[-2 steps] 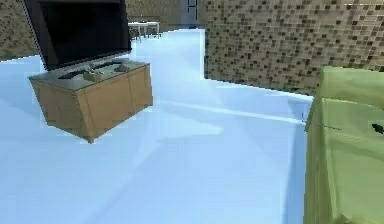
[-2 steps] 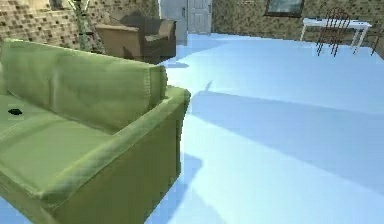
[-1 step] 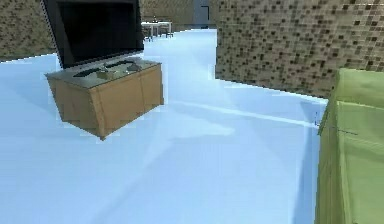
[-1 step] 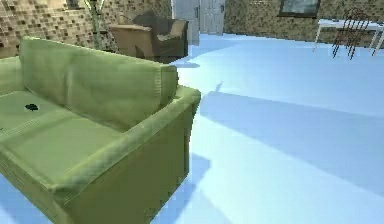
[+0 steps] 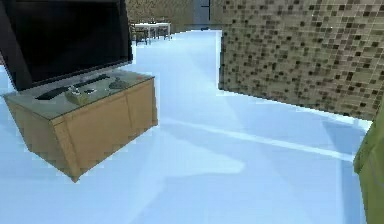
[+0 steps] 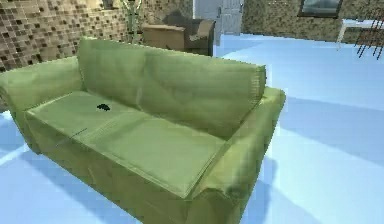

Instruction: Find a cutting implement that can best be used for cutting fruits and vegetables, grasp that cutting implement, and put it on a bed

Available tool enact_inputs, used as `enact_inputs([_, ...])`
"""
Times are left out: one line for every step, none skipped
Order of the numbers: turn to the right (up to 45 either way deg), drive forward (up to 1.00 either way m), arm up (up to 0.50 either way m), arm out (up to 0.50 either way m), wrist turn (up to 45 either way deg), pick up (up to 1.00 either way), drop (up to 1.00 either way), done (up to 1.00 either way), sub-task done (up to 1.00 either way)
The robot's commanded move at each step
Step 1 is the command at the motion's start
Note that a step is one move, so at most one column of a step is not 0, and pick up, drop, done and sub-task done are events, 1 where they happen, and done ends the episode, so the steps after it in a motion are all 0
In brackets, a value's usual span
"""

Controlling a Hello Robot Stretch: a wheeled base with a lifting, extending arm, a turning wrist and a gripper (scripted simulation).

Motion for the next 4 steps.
enact_inputs([-33.0, 0.00, 0.00, 0.00, 0.0, 0.00, 0.00, 0.00, 0.00])
enact_inputs([0.0, 0.05, 0.00, 0.00, 0.0, 0.00, 0.00, 0.00, 0.00])
enact_inputs([36.0, 0.00, 0.00, 0.00, 0.0, 0.00, 0.00, 0.00, 0.00])
enact_inputs([0.0, 1.00, 0.00, 0.00, 0.0, 0.00, 0.00, 0.00, 0.00])
